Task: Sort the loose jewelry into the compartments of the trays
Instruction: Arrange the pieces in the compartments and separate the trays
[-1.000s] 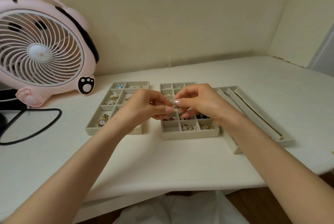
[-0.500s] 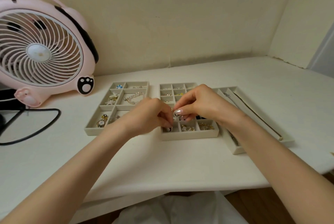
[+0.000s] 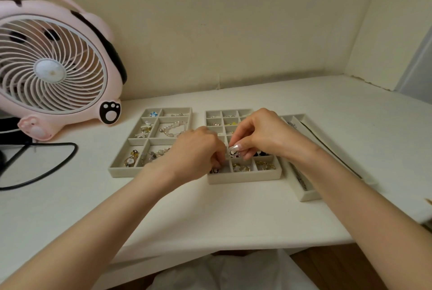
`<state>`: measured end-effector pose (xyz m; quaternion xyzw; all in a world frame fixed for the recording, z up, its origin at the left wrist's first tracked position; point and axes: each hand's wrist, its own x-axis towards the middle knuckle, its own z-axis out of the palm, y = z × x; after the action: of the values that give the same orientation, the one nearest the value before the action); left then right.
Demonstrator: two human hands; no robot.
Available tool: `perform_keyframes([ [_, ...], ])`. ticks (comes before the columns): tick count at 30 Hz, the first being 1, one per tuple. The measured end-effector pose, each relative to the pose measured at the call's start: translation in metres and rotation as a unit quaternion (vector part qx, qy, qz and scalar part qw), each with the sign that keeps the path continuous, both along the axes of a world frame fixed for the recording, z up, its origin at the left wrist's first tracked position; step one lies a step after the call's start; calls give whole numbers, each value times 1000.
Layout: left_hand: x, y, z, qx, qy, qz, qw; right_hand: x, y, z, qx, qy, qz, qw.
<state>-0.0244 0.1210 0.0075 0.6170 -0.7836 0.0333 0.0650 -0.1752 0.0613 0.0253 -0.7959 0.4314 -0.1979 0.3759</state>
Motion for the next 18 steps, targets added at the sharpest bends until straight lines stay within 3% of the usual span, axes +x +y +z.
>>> perform_keyframes([
  [6,4,-2,-5,-4,23,15,1000,6,2,1,-4,22,9,1000],
  [11,18,-3,0,-31,146,66,987,17,6,3,-68,120,62,988],
  [18,30,-2,-4,-91,200,75,973,31,10,3,-117,219,95,964],
])
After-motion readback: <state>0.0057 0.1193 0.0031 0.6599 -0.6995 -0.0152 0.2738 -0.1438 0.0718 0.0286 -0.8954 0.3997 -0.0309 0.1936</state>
